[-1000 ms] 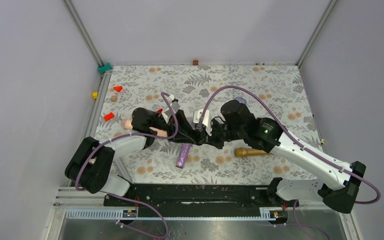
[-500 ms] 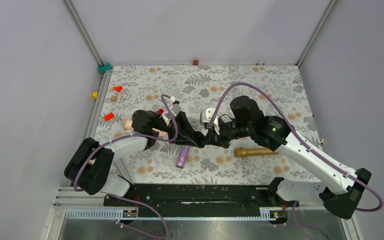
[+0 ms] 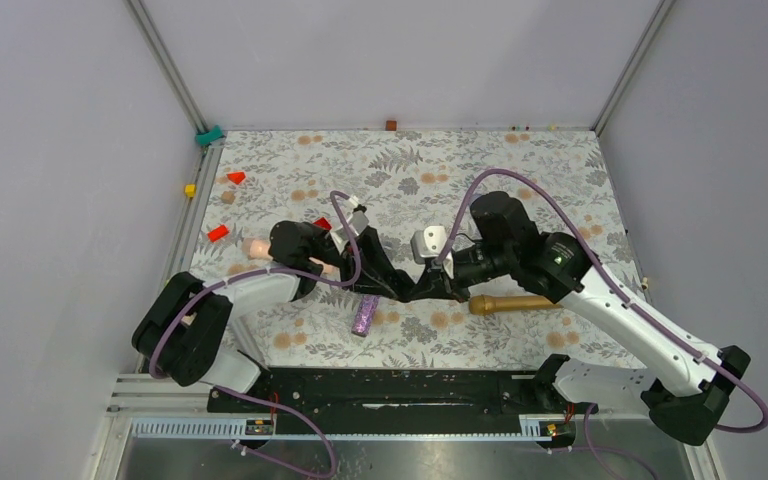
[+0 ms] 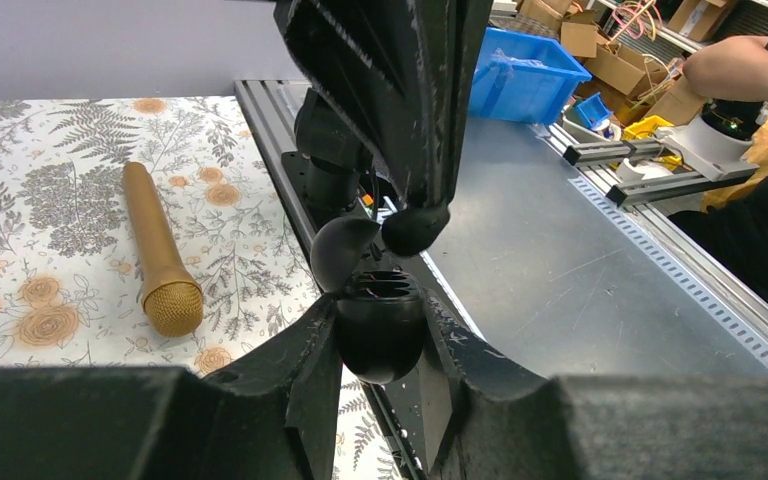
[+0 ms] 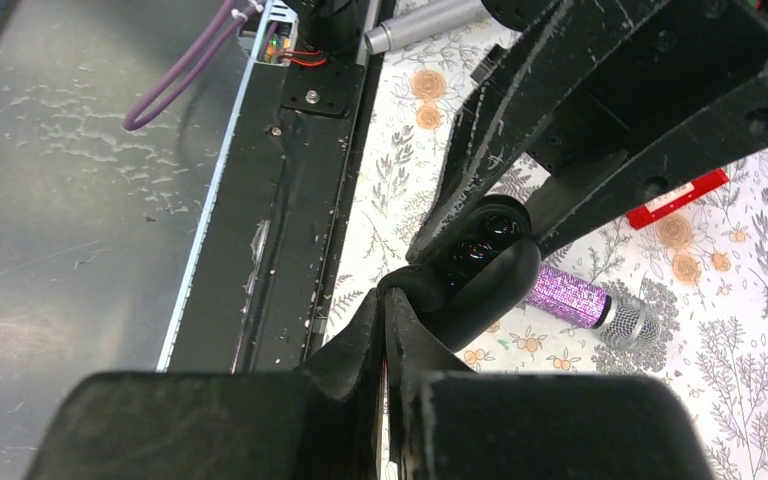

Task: Insert the wireless bluetooth earbuds into the charging case
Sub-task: Place the earbud in the charging case.

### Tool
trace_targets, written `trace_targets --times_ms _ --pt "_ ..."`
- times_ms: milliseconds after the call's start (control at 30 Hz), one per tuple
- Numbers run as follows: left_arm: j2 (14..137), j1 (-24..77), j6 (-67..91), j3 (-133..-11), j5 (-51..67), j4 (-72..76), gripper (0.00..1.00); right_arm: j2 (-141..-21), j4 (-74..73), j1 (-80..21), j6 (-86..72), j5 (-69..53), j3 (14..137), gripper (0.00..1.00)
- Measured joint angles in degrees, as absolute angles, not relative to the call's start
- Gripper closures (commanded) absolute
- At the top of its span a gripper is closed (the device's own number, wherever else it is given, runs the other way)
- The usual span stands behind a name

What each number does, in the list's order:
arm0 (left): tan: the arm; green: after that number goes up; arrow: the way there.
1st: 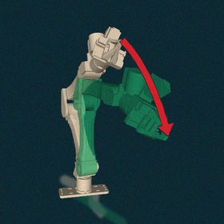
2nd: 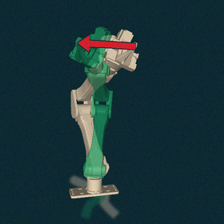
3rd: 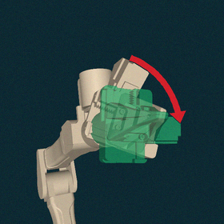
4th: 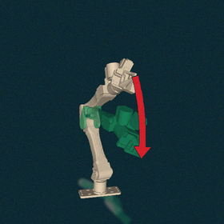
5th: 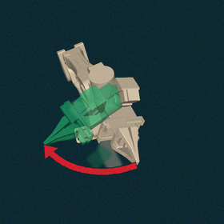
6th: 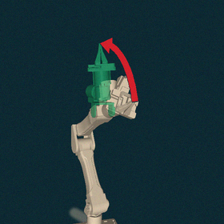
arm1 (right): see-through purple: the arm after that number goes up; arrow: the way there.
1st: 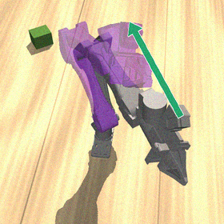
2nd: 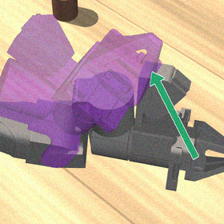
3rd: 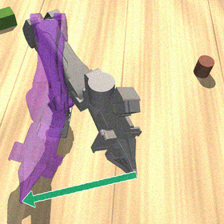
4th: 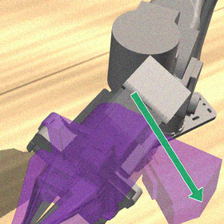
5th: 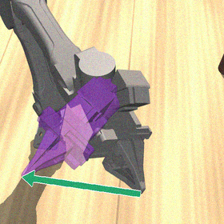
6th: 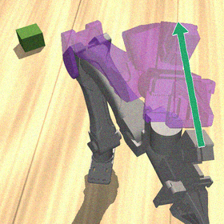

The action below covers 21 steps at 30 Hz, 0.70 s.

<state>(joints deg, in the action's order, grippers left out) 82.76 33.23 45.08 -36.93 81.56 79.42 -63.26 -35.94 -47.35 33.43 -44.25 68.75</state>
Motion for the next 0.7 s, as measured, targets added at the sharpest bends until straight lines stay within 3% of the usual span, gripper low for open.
trace_targets --times_ms 700 --pt "84.6 33.6 46.6 -38.3 81.0 79.4 0.94 -62.1 -32.8 -46.4 29.2 -42.7 67.0 1.0"
